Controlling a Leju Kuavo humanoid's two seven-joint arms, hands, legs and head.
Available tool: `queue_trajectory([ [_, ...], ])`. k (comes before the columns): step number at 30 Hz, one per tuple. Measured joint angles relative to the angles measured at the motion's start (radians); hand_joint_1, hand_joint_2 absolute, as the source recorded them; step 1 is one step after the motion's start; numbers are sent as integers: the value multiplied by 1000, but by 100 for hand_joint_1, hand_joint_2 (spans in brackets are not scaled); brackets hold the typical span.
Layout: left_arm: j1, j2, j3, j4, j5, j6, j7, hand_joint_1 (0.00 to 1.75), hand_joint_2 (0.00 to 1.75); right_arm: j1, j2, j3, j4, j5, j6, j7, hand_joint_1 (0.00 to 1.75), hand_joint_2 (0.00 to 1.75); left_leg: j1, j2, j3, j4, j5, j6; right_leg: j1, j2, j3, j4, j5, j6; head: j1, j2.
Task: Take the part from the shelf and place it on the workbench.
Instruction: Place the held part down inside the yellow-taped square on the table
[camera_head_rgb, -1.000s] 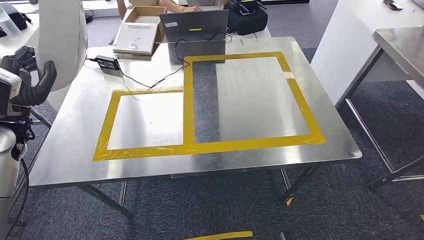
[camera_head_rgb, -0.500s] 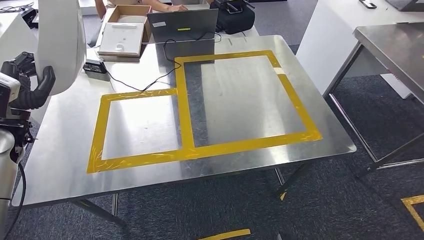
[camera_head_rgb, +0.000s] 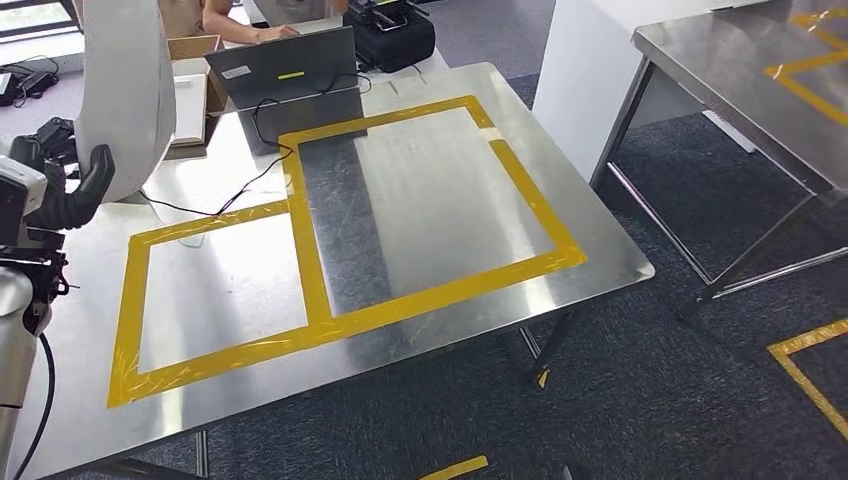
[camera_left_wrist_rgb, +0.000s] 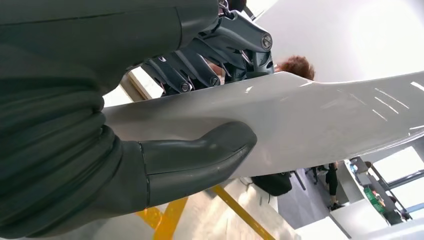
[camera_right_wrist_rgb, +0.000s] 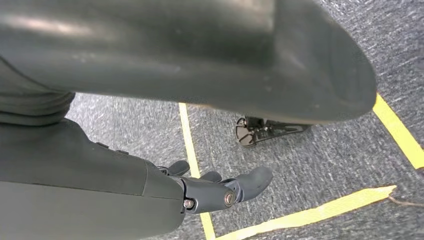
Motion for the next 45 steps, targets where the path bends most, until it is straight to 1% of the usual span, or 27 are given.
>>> queue_trajectory([
  [1,2,0,0,2,0,0,0,175,175,0,0,0,0,0,0,0,0,0,0,-2,-5,-7,22,0,0,12,0,2,-2,1,0,0],
  [2,2,0,0,3,-1,0,0,175,175,1,0,0,0,-1,0,0,0,0,1,-5,8,-51,58,1,-1,24,1,5,-4,3,0,0],
  [3,2,0,0,4,-2,1,0,175,175,1,0,0,0,-1,0,0,0,0,2,-15,33,-116,98,3,-2,36,2,8,-6,7,0,0],
  [4,1,0,-1,6,-6,3,0,175,175,0,0,0,0,-1,0,-1,0,0,3,-31,58,-179,125,5,-2,45,1,13,-9,12,0,0],
  [5,0,0,-2,8,-11,6,1,175,175,0,-1,0,0,0,0,-2,0,0,5,-45,78,-225,140,8,-2,54,-2,15,-10,17,0,0],
  [6,0,-1,-4,11,-18,11,2,175,175,0,-2,0,0,0,0,-3,0,0,6,-57,89,-249,143,11,-1,61,-5,17,-11,21,0,0],
  [7,-1,-2,-7,16,-28,18,1,175,175,2,-3,0,0,0,0,-6,0,0,6,-61,92,-255,139,14,0,65,-8,18,-10,21,1,0],
  [10,-7,-20,-27,50,-70,52,-14,175,175,6,-5,0,0,-7,0,-20,0,0,4,-59,94,-256,142,22,-1,67,-5,11,-7,17,1,0],
  [12,-12,-42,-50,93,-114,101,-37,175,175,4,-5,0,0,-11,2,-23,0,0,3,-60,96,-256,142,28,-1,65,1,4,-6,19,1,0],
  [14,-17,-75,-79,155,-178,190,-69,175,175,2,-5,0,0,-11,2,-23,0,0,2,-62,97,-256,141,33,-1,63,6,-1,-5,22,1,0],
  [17,-38,-129,-131,284,-317,374,-97,175,175,0,-5,2,0,-10,0,-22,0,0,2,-64,97,-256,141,37,-1,61,10,-6,-4,30,2,0],
  [20,-70,-171,-186,427,-477,547,-74,175,175,0,-5,8,0,-10,0,-20,0,0,0,-62,97,-256,141,38,-3,62,10,-7,-3,40,1,0],
  [22,-89,-190,-222,515,-557,609,-38,175,175,1,-5,10,0,-10,0,-20,0,0,0,-62,98,-256,141,38,-4,63,10,-8,-3,44,1,0],
  [26,-101,-211,-274,642,-624,623,25,175,175,2,-8,16,0,-7,1,-18,0,0,0,-62,99,-257,141,38,-4,63,10,-7,-4,46,1,0],
  [30,-103,-214,-306,715,-661,605,63,175,175,4,-12,23,0,2,2,-17,0,0,0,-62,100,-260,141,38,-3,63,9,-7,-4,46,1,0],
  [35,-105,-214,-339,759,-701,545,97,175,175,4,-14,28,0,5,5,-17,0,0,0,-62,102,-263,141,36,-3,62,9,-6,-5,44,1,0],
  [39,-110,-215,-355,775,-711,518,106,175,175,5,-14,32,0,5,6,-17,0,0,0,-62,102,-263,141,36,-3,62,8,-6,-6,43,1,0],
  [43,-122,-215,-370,787,-731,454,123,175,175,5,-18,33,0,4,10,-19,0,0,0,-62,102,-264,141,36,-3,62,9,-6,-6,43,1,0],
  [45,-133,-215,-379,791,-738,435,134,87,175,5,-20,33,0,3,11,-19,0,0,0,-62,102,-264,141,36,-3,62,9,-6,-6,43,1,0],
])
